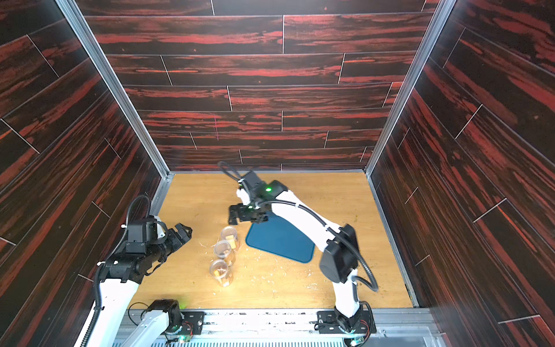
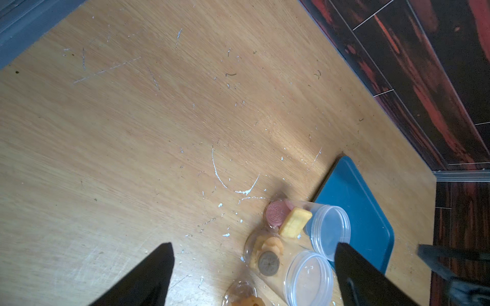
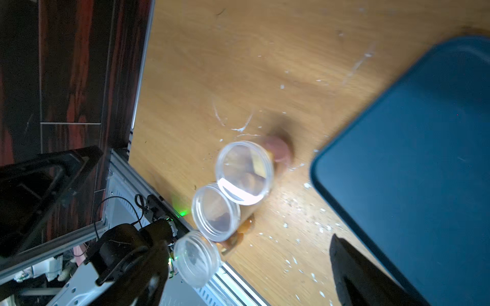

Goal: Pour the cookies out of the jar
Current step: Pick up the jar from the center of the board.

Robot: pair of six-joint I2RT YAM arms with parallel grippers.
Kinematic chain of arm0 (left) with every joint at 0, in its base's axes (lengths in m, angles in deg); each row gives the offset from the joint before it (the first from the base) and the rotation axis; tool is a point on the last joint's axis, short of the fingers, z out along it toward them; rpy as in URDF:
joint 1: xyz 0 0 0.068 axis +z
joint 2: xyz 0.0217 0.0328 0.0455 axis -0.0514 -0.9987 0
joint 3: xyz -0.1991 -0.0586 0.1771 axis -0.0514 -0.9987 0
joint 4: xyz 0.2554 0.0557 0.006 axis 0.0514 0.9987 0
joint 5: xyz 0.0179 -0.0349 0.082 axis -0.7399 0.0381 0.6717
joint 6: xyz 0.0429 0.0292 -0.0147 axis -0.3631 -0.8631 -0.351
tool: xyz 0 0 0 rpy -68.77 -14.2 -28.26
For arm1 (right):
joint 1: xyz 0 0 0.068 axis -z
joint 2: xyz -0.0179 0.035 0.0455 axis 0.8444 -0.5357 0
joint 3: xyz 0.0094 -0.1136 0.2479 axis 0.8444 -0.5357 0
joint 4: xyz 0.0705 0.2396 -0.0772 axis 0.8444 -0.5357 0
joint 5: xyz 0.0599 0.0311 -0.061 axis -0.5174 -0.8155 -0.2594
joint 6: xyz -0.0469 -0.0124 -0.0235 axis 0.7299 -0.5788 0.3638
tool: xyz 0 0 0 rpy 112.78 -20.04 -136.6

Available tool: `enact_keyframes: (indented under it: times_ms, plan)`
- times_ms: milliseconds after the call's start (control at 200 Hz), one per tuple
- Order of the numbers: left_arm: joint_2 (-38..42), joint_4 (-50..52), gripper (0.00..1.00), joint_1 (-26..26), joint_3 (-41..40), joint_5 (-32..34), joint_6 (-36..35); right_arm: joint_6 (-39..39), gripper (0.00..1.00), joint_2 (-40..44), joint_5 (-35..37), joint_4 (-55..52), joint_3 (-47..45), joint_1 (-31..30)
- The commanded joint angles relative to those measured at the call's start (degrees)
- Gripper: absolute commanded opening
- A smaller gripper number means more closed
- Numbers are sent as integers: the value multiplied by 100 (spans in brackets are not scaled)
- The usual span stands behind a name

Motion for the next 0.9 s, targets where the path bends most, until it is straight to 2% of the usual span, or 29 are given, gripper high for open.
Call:
enact_keyframes:
  times_ms: [0, 105, 296, 631, 897]
  plan:
    - [149, 268, 98, -10, 3, 9, 72, -104, 98, -460, 173, -460, 496, -124]
    - [342, 308, 98, -10, 15, 233, 97, -110, 98, -803, 408, -752, 964, -239]
    - [557, 403, 98, -1, -49, 270, 81, -228, 99, -1131, 637, -873, 1248, -389]
    - [712, 735, 98, -1, -31, 334, -132, -253, 99, -1773, 613, -1042, 1925, -682]
    - [956, 897, 99, -1, -48, 384, -106, -282, 99, -2091, 716, -1166, 2105, -745]
